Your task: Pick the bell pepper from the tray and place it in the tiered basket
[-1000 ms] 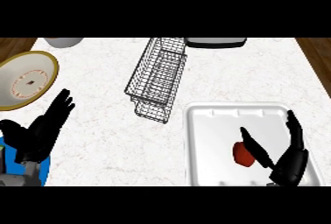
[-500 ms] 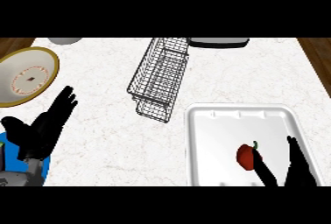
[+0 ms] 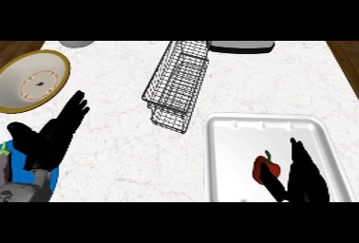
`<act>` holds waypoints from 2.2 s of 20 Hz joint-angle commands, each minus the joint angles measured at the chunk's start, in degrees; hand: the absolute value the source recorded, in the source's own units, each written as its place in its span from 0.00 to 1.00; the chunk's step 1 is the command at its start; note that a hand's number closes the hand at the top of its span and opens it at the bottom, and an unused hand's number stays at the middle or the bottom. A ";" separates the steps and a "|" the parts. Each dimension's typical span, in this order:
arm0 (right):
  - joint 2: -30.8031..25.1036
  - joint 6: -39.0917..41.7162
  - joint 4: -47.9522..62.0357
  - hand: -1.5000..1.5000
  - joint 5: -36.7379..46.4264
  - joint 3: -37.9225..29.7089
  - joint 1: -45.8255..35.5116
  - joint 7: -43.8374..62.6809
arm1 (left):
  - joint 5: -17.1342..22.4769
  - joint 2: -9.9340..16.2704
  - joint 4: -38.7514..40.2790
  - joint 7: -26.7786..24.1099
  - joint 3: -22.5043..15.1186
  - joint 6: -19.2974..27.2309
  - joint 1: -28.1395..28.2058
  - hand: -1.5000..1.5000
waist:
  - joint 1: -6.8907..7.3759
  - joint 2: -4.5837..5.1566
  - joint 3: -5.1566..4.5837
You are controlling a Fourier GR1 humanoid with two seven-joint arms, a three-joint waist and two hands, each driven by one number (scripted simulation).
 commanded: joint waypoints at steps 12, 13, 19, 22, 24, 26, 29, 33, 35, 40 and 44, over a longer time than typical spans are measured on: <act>15.61 10.60 8.24 0.00 14.86 0.14 -7.02 16.01 | -1.79 -0.42 -2.19 1.26 1.70 -0.05 2.12 0.50 | -1.03 -0.14 0.67; 15.14 12.66 10.25 0.00 13.35 -3.90 -10.99 14.60 | -1.68 -1.78 1.19 1.08 1.86 -0.52 -0.87 0.50 | -1.26 0.01 0.66; 14.14 9.71 10.97 0.00 18.60 -5.55 -5.49 8.68 | -2.96 -2.98 3.00 -0.20 3.07 -1.81 -0.23 0.50 | -1.57 -0.03 0.66; 16.70 12.75 10.73 0.00 21.82 -5.05 -6.47 10.41 | -4.56 -5.01 -0.07 0.61 2.41 -0.23 1.64 0.50 | -1.35 -0.11 0.67; 16.79 9.51 11.48 0.00 23.70 -2.05 -4.36 12.53 | -2.88 -2.02 -5.54 4.95 3.79 -1.66 3.07 0.50 | -1.11 -0.20 0.69; 16.79 13.50 10.30 0.00 22.33 -6.22 -6.09 9.95 | -5.18 -4.89 -0.18 -0.28 3.43 -2.39 1.98 0.50 | -1.41 -0.09 0.66; 16.52 18.57 13.67 1.00 15.93 -11.31 -7.55 5.66 | -3.80 -4.04 -2.35 1.90 4.64 -2.79 3.06 0.50 | -1.16 -0.03 0.67; 16.85 20.15 10.76 1.00 13.74 -6.94 -5.19 7.48 | -4.32 -4.85 1.09 2.04 6.07 -3.86 -0.55 0.50 | -1.49 -0.06 0.65; 16.31 17.39 14.66 1.00 16.03 -7.21 -3.44 3.26 | -5.97 -5.67 -5.28 4.26 4.48 -1.85 2.94 0.50 | -1.18 -0.13 0.68; 16.10 17.52 20.88 1.00 18.25 -8.61 -9.53 1.25 | -4.11 -4.16 0.51 1.49 8.73 -7.43 1.62 0.50 | -1.12 -0.03 0.67; 16.49 14.98 18.96 1.00 25.33 -6.53 -11.54 4.15 | -6.92 -6.37 2.28 2.41 7.70 -4.64 -0.86 0.50 | -1.33 -0.02 0.66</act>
